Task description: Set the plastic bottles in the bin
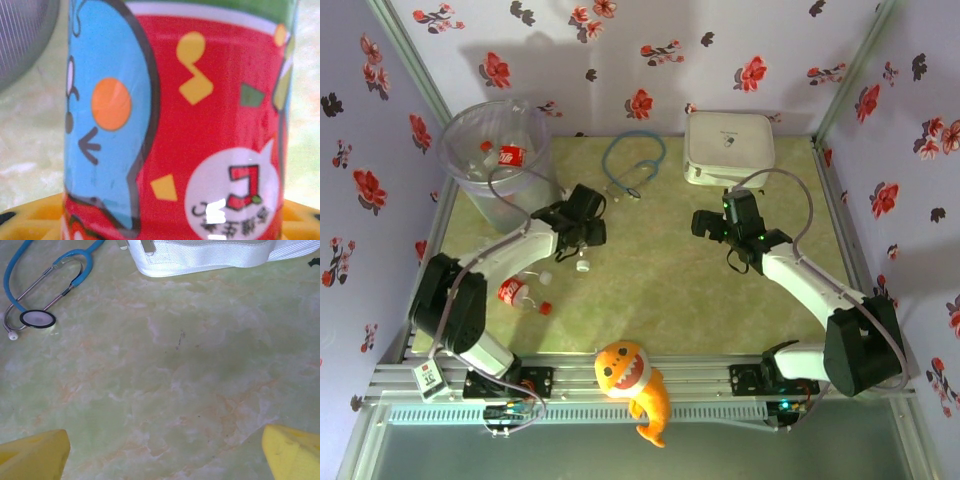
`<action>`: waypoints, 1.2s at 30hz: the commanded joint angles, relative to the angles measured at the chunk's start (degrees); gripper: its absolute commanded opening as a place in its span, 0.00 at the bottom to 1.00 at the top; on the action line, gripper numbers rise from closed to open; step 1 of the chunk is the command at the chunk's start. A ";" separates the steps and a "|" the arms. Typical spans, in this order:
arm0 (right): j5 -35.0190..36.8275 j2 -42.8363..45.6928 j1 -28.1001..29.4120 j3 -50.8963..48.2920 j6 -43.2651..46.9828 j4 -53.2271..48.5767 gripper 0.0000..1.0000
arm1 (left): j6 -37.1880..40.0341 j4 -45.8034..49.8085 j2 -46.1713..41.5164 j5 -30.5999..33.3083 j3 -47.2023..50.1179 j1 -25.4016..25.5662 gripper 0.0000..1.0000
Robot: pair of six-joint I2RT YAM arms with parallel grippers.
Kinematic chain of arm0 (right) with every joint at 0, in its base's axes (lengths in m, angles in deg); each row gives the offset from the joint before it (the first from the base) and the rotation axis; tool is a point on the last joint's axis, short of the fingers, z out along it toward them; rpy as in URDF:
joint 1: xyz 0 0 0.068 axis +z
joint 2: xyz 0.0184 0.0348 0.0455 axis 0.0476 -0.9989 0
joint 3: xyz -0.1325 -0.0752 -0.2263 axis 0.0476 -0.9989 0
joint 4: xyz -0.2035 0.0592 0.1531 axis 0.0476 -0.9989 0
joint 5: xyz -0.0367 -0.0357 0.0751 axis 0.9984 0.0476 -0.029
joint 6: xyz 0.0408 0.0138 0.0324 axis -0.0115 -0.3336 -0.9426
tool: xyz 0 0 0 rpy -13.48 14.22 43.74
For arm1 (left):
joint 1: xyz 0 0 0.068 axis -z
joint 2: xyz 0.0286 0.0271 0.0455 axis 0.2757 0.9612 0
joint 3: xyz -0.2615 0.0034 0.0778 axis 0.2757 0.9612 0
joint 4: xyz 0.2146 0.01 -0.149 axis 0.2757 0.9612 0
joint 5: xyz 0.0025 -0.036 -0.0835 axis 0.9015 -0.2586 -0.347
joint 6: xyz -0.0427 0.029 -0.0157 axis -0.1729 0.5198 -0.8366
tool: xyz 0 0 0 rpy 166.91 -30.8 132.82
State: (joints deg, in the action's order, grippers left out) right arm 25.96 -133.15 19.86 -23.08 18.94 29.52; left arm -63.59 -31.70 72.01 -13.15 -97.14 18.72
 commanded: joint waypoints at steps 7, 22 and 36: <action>1.31 0.48 -0.43 -0.09 1.51 -0.06 0.99 | 10.40 11.55 -9.63 -0.27 -20.47 -2.32 0.42; 2.34 4.64 -0.48 -1.68 1.93 -1.77 0.99 | 27.58 6.16 -0.48 -5.79 -41.09 -31.67 0.09; 2.91 8.80 -1.13 -3.65 2.04 -3.07 0.99 | 31.48 -6.28 8.85 -19.11 -33.45 -42.02 0.00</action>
State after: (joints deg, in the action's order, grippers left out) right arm 27.44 -125.34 19.27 -25.85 20.42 26.91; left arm -33.73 -33.50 79.81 -28.24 -131.10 -22.72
